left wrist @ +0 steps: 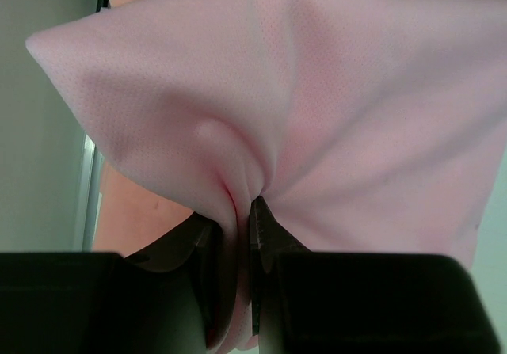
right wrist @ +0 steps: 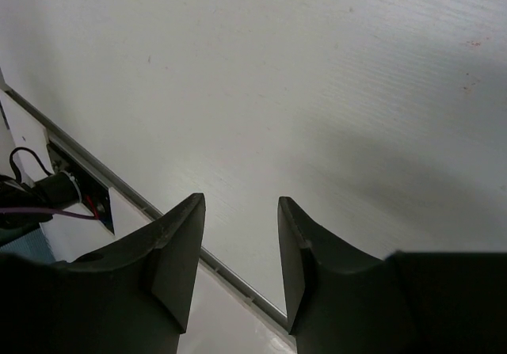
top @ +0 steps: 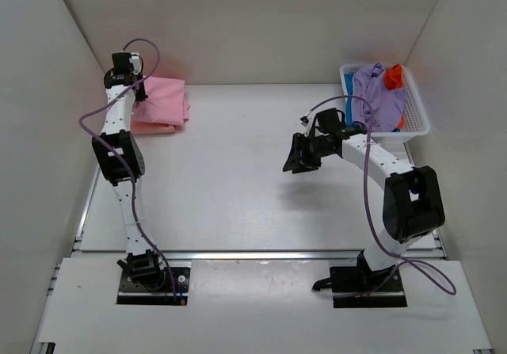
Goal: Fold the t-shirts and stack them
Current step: Put the neatly folded tshirt into the corner of the board with the left arm
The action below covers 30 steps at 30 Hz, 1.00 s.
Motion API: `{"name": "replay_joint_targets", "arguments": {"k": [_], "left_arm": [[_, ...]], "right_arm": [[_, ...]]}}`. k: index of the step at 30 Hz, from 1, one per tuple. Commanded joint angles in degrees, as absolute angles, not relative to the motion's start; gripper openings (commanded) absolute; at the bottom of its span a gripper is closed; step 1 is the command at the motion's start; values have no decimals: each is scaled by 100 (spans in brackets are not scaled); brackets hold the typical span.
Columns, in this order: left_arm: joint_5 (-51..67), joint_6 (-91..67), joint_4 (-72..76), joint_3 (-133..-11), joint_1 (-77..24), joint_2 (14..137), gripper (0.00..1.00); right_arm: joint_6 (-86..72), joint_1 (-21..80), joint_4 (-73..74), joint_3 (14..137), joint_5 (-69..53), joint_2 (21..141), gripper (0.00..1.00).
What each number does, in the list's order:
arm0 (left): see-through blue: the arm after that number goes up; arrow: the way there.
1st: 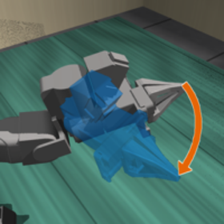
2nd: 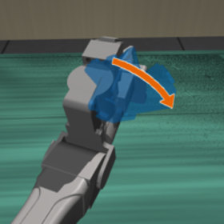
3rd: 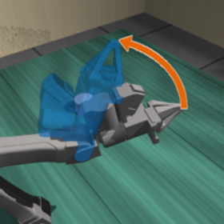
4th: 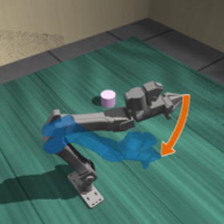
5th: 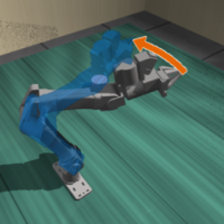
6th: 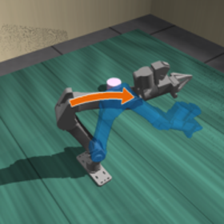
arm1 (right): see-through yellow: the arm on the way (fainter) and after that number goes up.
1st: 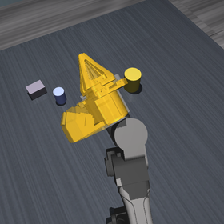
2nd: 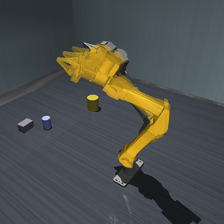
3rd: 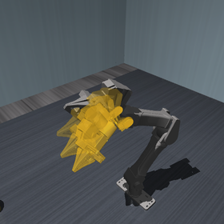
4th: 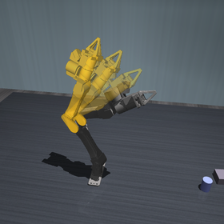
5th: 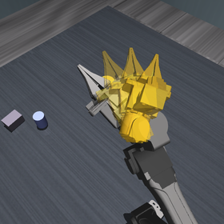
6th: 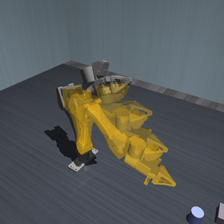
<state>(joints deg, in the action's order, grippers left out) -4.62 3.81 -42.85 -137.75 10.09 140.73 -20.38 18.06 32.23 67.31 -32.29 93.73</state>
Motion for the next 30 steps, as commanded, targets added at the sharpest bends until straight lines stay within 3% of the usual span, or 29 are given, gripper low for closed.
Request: {"name": "replay_joint_targets", "arguments": {"k": [1, 5, 6, 7, 8, 9, 10, 13, 16, 17, 18, 19, 20, 26, 30], "left_arm": [[-395, 378, -3920, -14176, 1090, 14027, 0], [-457, 142, -3937, -14510, 1379, 14238, 0], [-544, 62, -3920, -14502, 1432, 14221, 9], [-658, 53, -3911, -14502, 1450, 14221, 30], [-790, -139, -3963, -14493, 1502, 14142, 44], [-1009, -236, -3938, -14458, 1512, 14081, 79], [-1046, -246, -3938, -14423, 1520, 14028, 98], [-950, -457, -3833, -13976, 1477, 13555, 99], [-590, -798, -3639, -13142, 1415, 12966, 99], [-450, -878, -3639, -13009, 1406, 12738, 98], [-152, -1062, -3682, -12860, 1389, 12622, 99], [155, -1177, -3744, -12693, 1397, 12412, 99], [358, -1230, -3805, -12578, 1354, 12184, 99], [2046, -1362, -4165, -10508, 705, 10708, 99], [2250, -1520, -3824, -8537, 168, 9363, 98]], "right_arm": [[-2039, 1916, 3191, 6935, -3340, 9431, 39], [-2057, 2004, 3260, 6891, -3270, 9457, 39], [-2039, 2039, 3269, 6865, -3304, 9466, 40], [-2065, 2074, 3252, 6803, -3279, 9475, 39], [-2092, 2074, 3200, 6751, -3287, 9457, 39], [-2074, 2100, 3208, 6715, -3278, 9492, 39], [-2109, 2101, 3199, 6663, -3252, 9423, 39], [-2162, 2127, 3147, 6531, -3234, 9317, 41], [-2241, 2171, 3094, 6398, -3042, 9141, 51], [-2293, 2153, 3146, 6364, -2954, 9036, 67], [-2311, 2136, 3077, 6259, -2918, 8983, 75], [-2346, 2153, 3033, 6171, -2892, 8843, 95], [-2416, 2075, 2954, 6074, -2900, 8703, 99], [-2365, 1758, 2725, 5414, -3252, 8245, 99], [-2172, 1767, 3014, 5318, -2945, 7675, 99]]}}
